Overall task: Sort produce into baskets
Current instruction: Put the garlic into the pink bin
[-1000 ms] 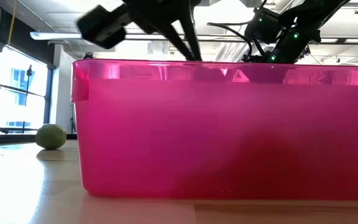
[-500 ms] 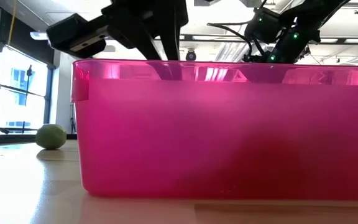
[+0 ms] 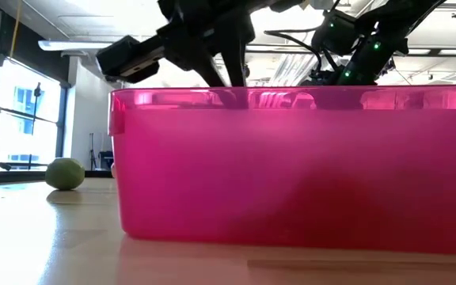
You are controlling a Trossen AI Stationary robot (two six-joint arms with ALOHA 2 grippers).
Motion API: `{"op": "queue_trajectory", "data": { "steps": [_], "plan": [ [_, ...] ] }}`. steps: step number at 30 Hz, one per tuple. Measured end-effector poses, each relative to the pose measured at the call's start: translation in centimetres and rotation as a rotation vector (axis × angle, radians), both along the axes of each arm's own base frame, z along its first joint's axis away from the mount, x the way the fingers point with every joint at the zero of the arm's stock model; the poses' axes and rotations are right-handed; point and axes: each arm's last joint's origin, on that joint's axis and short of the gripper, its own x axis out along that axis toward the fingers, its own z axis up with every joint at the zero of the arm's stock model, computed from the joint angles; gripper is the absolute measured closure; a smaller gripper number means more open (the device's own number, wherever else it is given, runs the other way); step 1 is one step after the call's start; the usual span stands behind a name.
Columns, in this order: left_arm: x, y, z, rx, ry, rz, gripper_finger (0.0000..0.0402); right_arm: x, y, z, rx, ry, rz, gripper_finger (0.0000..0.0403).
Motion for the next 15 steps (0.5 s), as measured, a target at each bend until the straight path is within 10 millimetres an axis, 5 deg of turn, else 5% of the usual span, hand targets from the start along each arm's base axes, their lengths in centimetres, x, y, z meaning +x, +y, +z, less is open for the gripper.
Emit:
{"op": "queue_trajectory", "data": {
  "steps": [8, 15],
  "plan": [
    [-0.04, -0.11, -0.02, -0.012, 0.013, -0.037, 0.0399, -0.01, -0.02, 0.01, -0.002, -0.003, -0.012, 0.0403],
    [0.54, -0.34, -0.07, -0.001, -0.031, -0.117, 0.0356, -0.01, -0.02, 0.01, 0.002, -0.007, -0.018, 0.0403]
  ]
}}
